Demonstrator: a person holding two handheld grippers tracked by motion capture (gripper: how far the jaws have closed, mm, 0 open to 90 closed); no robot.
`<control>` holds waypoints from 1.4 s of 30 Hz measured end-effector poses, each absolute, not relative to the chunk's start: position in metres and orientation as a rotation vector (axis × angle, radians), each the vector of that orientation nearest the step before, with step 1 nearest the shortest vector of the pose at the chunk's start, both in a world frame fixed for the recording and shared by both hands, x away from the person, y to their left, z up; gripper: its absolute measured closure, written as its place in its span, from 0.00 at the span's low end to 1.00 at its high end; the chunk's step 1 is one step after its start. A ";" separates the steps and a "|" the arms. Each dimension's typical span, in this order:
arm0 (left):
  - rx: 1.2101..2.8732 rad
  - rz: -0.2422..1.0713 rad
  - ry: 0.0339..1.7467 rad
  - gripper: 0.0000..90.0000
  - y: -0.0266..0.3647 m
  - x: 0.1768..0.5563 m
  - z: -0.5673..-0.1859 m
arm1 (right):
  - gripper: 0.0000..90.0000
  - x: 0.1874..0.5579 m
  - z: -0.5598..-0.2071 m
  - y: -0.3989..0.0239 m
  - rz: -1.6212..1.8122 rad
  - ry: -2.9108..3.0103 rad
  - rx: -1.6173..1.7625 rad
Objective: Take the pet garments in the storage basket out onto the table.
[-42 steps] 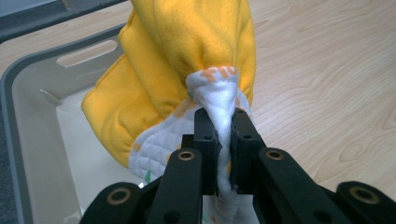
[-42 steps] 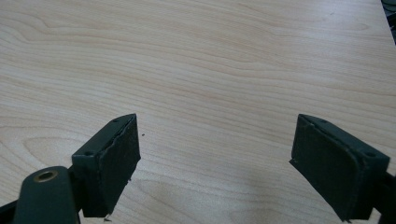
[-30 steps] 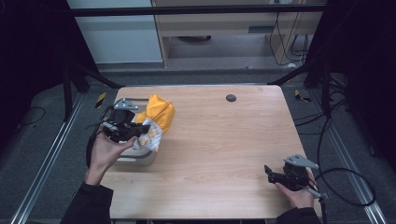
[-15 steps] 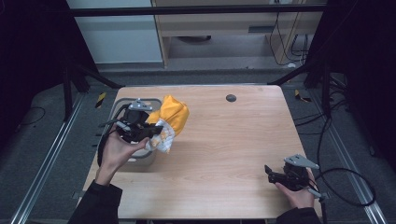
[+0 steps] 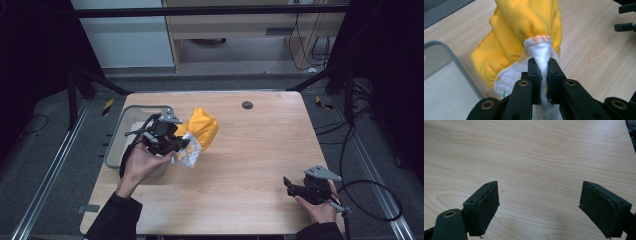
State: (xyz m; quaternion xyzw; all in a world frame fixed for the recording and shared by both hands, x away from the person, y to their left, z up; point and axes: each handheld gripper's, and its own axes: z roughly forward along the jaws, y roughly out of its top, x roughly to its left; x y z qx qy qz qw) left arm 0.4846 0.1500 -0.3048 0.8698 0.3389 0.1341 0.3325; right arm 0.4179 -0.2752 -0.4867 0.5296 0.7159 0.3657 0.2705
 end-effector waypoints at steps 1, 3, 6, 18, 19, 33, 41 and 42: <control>2.274 0.347 0.882 0.93 0.148 0.485 -0.306 | 0.17 0.418 -0.487 -0.276 0.984 1.928 1.422; 2.279 0.343 0.875 0.93 0.144 0.486 -0.307 | 0.17 0.418 -0.487 -0.276 0.983 1.928 1.422; 2.291 0.336 0.865 0.93 0.139 0.487 -0.311 | 0.17 0.418 -0.487 -0.276 0.984 1.928 1.420; 2.307 0.296 0.852 0.93 0.123 0.493 -0.332 | 0.17 0.418 -0.487 -0.276 0.987 1.923 1.415; 2.309 0.290 0.850 0.93 0.122 0.494 -0.334 | 0.17 0.418 -0.487 -0.276 0.987 1.923 1.415; 2.339 0.253 0.853 0.93 0.102 0.504 -0.364 | 0.18 0.418 -0.488 -0.277 0.980 1.923 1.398; 2.365 0.237 0.854 0.93 0.092 0.507 -0.379 | 0.18 0.417 -0.488 -0.277 0.980 1.920 1.396; 2.369 0.234 0.853 0.93 0.091 0.507 -0.380 | 0.18 0.417 -0.488 -0.277 0.979 1.920 1.395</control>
